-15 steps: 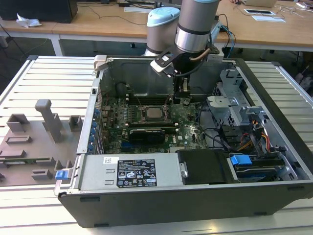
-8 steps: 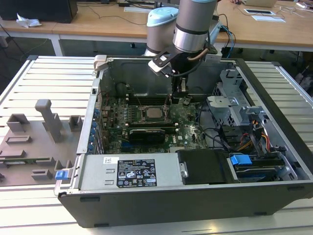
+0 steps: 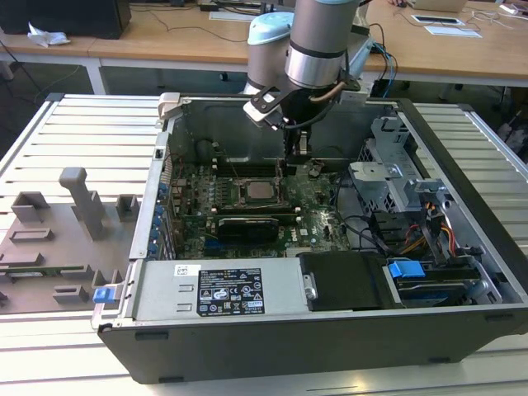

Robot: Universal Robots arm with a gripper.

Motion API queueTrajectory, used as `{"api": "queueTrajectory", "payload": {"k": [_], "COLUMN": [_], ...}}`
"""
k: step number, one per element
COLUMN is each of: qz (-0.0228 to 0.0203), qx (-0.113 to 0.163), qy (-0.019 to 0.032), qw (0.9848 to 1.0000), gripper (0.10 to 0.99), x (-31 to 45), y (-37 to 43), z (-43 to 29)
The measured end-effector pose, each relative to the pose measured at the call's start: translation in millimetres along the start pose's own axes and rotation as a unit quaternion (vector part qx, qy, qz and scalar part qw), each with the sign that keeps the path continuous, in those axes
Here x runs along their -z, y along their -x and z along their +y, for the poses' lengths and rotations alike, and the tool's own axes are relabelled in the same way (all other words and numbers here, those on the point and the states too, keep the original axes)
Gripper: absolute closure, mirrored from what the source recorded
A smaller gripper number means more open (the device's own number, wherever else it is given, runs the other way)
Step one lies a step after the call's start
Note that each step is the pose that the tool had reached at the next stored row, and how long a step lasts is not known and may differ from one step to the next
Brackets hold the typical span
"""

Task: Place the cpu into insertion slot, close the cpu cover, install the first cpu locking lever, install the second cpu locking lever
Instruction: 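Close the cpu cover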

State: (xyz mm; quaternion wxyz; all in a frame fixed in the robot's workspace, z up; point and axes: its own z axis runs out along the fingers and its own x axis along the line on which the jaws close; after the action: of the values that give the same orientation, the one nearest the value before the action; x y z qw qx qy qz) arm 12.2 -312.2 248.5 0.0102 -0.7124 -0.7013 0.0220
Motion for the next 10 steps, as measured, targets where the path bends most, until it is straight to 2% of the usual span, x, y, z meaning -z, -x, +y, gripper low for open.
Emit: {"api": "queueTrajectory", "payload": {"k": [5,10], "qz": [0.0,-0.0001], "qx": [0.0,0.0], "qy": [0.0,0.0], "qw": [1.0,1.0], "gripper": [0.98,0.98], "x": [-0.3,-1.1], "y": [0.1,0.2], "z": [-5.0,-14.2]}}
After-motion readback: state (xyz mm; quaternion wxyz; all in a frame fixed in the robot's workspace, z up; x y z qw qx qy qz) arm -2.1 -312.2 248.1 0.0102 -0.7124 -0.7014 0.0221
